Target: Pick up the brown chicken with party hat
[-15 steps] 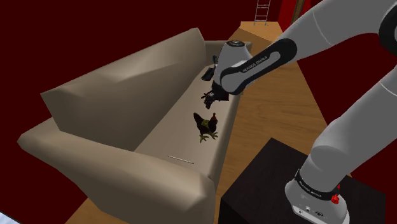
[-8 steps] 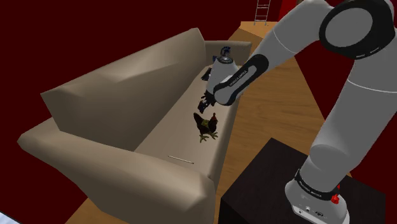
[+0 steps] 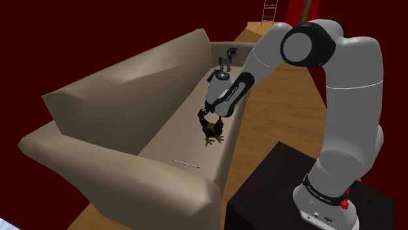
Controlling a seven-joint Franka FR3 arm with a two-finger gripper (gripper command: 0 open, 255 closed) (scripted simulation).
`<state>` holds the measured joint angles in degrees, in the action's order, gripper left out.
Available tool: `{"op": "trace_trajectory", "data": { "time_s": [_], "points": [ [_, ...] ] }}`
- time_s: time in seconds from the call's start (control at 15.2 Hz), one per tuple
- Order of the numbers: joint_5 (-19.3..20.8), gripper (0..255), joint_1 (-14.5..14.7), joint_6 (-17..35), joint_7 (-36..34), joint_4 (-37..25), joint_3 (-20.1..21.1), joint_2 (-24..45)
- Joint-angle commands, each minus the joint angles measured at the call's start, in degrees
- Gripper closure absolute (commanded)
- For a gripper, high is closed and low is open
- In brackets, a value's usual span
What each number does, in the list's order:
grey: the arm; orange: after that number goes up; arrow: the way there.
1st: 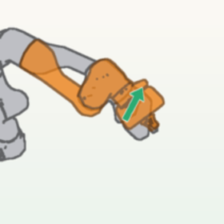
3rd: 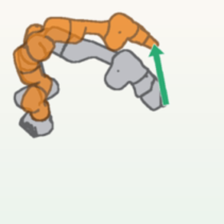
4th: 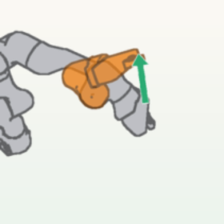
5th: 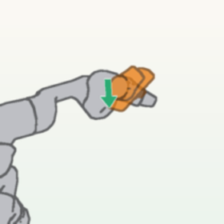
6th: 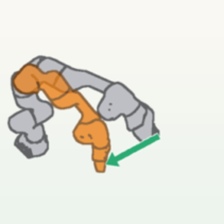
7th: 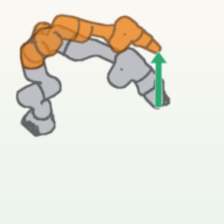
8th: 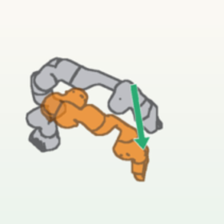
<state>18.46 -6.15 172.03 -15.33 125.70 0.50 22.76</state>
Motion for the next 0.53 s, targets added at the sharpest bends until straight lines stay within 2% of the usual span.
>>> {"op": "trace_trajectory", "data": {
  "time_s": [0.0, 0.13, 0.46],
  "points": [
    [0.9, 0, 1.4, 1.9, -1.6, -3.4, -1.8, 4.7],
    [0.9, 0, 2.0, 3.2, -2.1, -7.5, -2.8, 9.2],
    [1.2, 0, 3.0, 5.3, -2.9, -8.5, -4.0, 12.3]
  ]
}}
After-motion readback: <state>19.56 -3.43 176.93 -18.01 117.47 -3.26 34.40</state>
